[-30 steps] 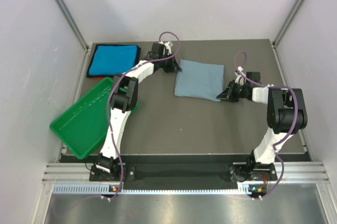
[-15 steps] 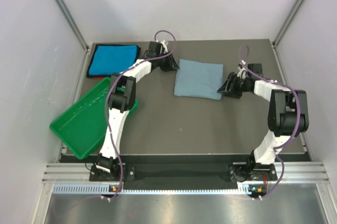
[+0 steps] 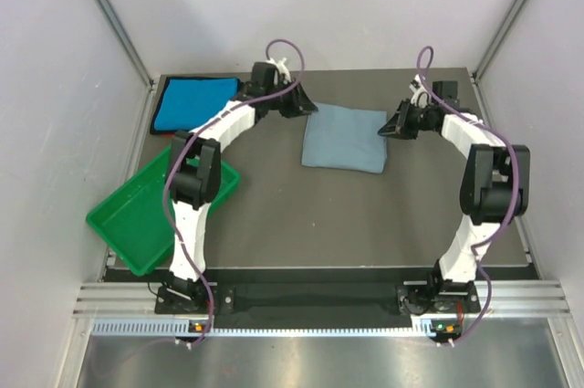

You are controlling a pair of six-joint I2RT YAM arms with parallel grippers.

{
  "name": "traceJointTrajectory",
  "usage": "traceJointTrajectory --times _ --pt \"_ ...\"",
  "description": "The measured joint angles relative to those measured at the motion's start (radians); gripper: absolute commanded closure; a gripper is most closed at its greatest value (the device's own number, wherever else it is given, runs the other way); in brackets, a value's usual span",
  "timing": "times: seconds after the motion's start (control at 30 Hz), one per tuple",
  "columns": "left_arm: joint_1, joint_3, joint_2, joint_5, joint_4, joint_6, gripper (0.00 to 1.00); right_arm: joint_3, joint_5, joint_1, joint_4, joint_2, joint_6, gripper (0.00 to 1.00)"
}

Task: Fold and stack the t-shirts
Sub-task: Fold the tshirt

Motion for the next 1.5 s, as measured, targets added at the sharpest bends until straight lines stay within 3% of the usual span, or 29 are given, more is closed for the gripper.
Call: traceJointTrajectory --times 0.3,0.63,0.9,1.17,1.27,1.5 --pt "-0.149 -0.129 0.052 0.073 0.071 -0.011 0.65 0.086 -0.125 -0.011 0.061 0.317 -0.005 0.85" --pt "-0.115 -0.103 0.082 -0.057 -0.053 0.084 0.64 0.117 -0.164 -0.008 0.073 0.267 0.017 0.85" --pt "-0.109 -0.097 0.013 -0.088 -0.103 0.089 0.63 0.117 -0.185 0.151 0.146 0.166 0.085 0.86" --pt "-0.092 -0.198 0.002 -0.109 -0.108 0.09 0.65 0.077 -0.235 0.204 0.265 0.297 0.124 0.88" --pt "-0.087 -0.203 0.012 -0.097 -0.103 0.082 0.65 0.083 -0.275 0.187 0.257 0.386 0.138 0.89" --pt "-0.089 -0.183 0.011 -0.133 -0.137 0.086 0.65 0.138 -0.244 0.18 0.168 0.369 0.11 0.9"
